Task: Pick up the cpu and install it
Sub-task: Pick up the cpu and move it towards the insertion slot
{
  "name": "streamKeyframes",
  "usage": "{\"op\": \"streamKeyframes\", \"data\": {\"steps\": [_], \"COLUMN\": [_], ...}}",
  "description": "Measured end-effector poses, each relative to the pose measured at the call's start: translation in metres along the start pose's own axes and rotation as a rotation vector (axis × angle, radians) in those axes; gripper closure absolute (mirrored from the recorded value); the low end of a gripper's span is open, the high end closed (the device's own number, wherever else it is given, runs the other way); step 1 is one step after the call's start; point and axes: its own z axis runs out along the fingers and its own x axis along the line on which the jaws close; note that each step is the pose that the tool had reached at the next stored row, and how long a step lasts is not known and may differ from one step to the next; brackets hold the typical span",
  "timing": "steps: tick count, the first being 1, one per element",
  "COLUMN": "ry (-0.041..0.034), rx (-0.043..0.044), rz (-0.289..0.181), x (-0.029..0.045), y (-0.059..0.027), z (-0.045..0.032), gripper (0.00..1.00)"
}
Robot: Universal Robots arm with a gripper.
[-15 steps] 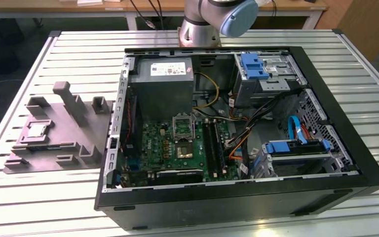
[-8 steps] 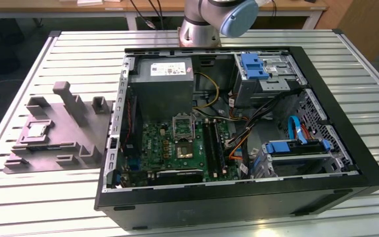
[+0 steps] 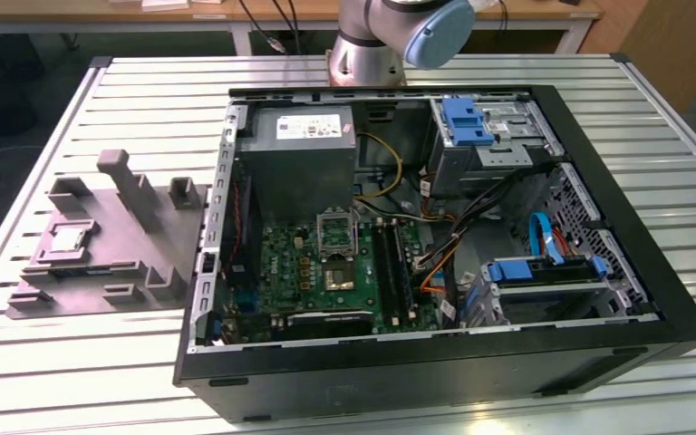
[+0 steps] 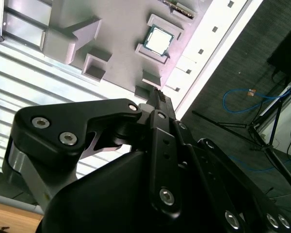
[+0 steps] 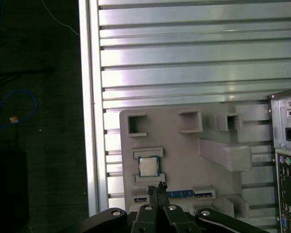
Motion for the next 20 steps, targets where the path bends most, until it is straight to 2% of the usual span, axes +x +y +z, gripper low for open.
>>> {"op": "streamKeyframes", "data": {"steps": [6,7,8,9,14,15,17,18,20], "ry": [0.0000,0.0000,0.0000,0.0000,0.0000,0.0002,0.0004,0.0005,0.0007], "rx": [0.0000,0.0000,0.0000,0.0000,0.0000,-0.0001,-0.0002,-0.0002,-0.0002], "rz": [0.000,0.000,0.000,0.000,-0.002,-0.004,-0.009,-0.012,-0.013], "x": [0.0001,0.0001,0.0002,0.0002,0.0002,0.0003,0.0003,0.0003,0.0003], "y": [0.0000,0.0000,0.0000,0.0000,0.0000,0.0000,0.0000,0.0000,0.0000], "z": [0.0000,0.0000,0.0000,0.0000,0.0000,0.0000,0.0000,0.0000,0.0000], "gripper": [0.89,0.84,0.84,0.76,0.75,0.69,0.69,0.63,0.62]}}
